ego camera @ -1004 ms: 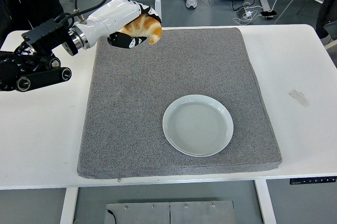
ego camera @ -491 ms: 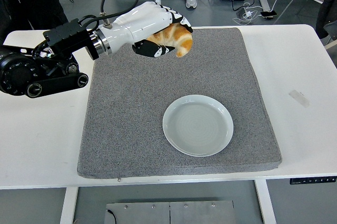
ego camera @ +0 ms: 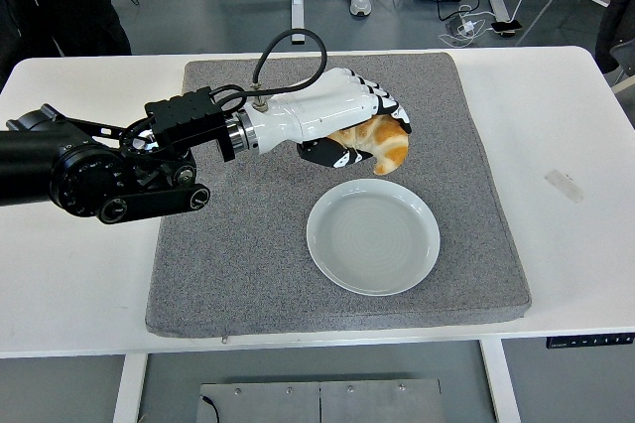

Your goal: Place the bread on the plate

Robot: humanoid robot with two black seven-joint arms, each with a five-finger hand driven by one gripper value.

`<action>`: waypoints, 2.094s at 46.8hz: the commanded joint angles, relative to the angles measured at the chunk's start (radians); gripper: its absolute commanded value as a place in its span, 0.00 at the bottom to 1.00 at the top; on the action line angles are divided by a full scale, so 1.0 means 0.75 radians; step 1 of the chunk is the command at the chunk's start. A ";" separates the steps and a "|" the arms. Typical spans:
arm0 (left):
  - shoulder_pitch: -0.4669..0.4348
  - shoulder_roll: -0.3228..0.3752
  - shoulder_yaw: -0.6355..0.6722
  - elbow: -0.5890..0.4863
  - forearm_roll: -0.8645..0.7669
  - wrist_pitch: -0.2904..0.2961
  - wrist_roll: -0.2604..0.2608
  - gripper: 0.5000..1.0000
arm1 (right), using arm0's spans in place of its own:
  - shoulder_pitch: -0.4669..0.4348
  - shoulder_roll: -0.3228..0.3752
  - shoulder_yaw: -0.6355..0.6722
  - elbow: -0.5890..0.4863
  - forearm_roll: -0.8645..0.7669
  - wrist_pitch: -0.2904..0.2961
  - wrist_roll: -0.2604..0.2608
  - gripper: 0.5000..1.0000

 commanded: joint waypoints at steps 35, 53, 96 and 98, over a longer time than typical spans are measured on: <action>0.207 -0.185 0.086 0.169 0.074 0.000 0.000 0.00 | 0.000 0.000 0.000 0.000 0.000 -0.002 0.000 1.00; 0.262 -0.191 0.113 0.189 0.131 0.000 0.000 0.00 | 0.000 0.000 0.000 0.000 0.000 -0.002 0.000 1.00; 0.278 -0.187 0.113 0.199 0.129 0.000 -0.010 0.77 | 0.000 0.000 0.000 0.000 0.000 0.000 0.000 1.00; 0.278 -0.185 0.115 0.199 0.131 0.000 -0.012 0.80 | 0.000 0.000 0.000 0.000 0.000 0.000 0.000 1.00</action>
